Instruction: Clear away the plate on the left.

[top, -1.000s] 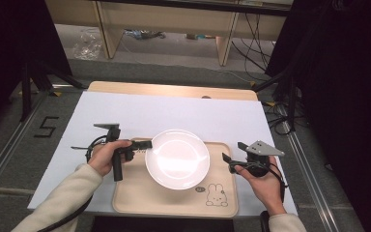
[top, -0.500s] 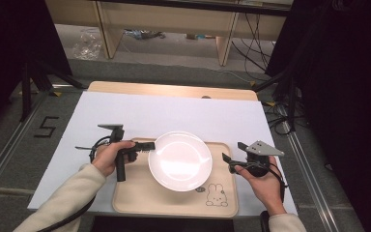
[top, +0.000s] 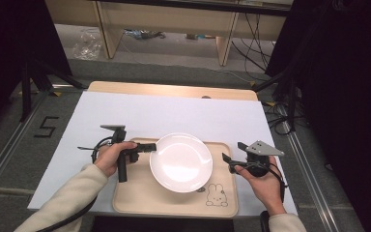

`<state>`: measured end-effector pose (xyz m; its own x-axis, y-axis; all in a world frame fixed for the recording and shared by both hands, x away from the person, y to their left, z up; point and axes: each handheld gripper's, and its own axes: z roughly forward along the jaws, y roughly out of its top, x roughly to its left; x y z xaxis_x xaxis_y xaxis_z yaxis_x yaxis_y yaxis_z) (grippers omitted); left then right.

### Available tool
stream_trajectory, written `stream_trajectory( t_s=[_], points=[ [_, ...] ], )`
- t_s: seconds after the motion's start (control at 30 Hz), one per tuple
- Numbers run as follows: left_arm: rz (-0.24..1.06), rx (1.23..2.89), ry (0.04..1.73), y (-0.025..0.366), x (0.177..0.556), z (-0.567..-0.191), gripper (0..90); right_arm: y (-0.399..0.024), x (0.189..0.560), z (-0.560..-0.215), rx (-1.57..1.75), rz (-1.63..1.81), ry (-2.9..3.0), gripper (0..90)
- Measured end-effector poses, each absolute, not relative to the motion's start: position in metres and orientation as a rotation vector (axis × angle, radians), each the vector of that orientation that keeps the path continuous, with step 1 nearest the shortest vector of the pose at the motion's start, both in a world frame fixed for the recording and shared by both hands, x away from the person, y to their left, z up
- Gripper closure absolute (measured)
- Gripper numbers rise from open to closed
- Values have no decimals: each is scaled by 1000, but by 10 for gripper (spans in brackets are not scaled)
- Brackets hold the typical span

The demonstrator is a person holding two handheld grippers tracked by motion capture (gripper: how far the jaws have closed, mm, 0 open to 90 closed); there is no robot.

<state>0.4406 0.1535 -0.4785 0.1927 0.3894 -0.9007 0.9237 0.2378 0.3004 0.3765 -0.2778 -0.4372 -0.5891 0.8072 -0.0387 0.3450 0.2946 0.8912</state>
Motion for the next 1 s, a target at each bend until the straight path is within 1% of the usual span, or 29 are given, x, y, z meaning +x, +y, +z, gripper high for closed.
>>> stream_trajectory(
  t_s=[1.0],
  points=[
    [-591,1379,1428,152,442,-489,854,-278,376,-437,1023,1249,2080,261]
  ],
)
